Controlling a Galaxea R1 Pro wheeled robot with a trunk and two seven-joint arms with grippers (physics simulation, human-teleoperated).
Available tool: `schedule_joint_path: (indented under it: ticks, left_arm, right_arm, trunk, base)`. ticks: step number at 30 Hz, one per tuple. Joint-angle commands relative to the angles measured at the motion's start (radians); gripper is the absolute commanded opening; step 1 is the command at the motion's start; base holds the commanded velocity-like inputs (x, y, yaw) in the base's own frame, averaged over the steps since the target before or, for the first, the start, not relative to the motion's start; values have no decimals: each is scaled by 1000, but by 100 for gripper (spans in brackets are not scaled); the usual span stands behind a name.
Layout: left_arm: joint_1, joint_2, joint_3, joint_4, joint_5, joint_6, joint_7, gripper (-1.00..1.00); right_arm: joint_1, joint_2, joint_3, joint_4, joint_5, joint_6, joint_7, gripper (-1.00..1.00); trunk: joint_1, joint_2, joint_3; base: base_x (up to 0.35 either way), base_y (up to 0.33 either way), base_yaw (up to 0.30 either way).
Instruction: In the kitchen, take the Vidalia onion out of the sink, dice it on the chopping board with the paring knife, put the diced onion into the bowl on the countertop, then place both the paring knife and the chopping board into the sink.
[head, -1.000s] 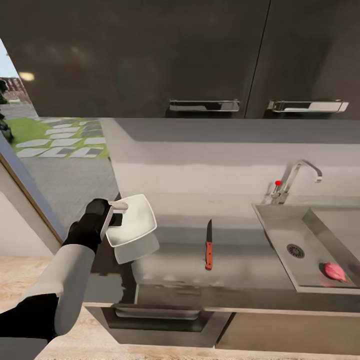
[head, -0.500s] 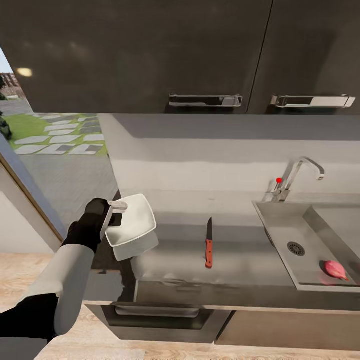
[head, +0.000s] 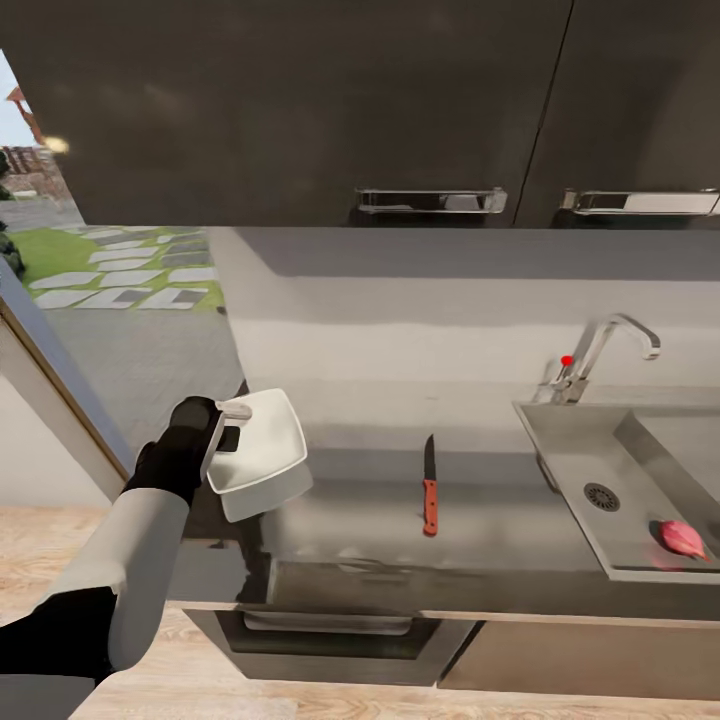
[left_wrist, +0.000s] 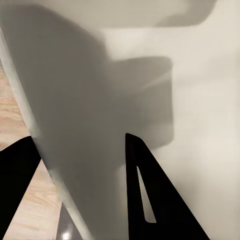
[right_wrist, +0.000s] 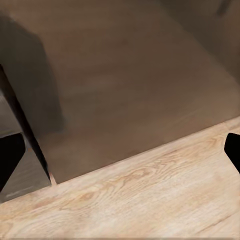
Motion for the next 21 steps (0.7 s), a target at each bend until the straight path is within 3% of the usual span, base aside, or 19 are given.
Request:
schedule_joint_path:
  ticks: [1,21]
  left_arm:
    - [-1,-1,2,-1,4,3,6,-100]
    - [-1,-1,-2,7,4,3,6,-100]
  right_arm:
    - [-1,0,0,0,-9,-5,6,100]
    - [-1,1,0,0,-9,-5,6,100]
  trunk:
    - [1,-2,-2]
    - [1,-2,-2]
  base:
    - [0,155,0]
    - [0,28,0]
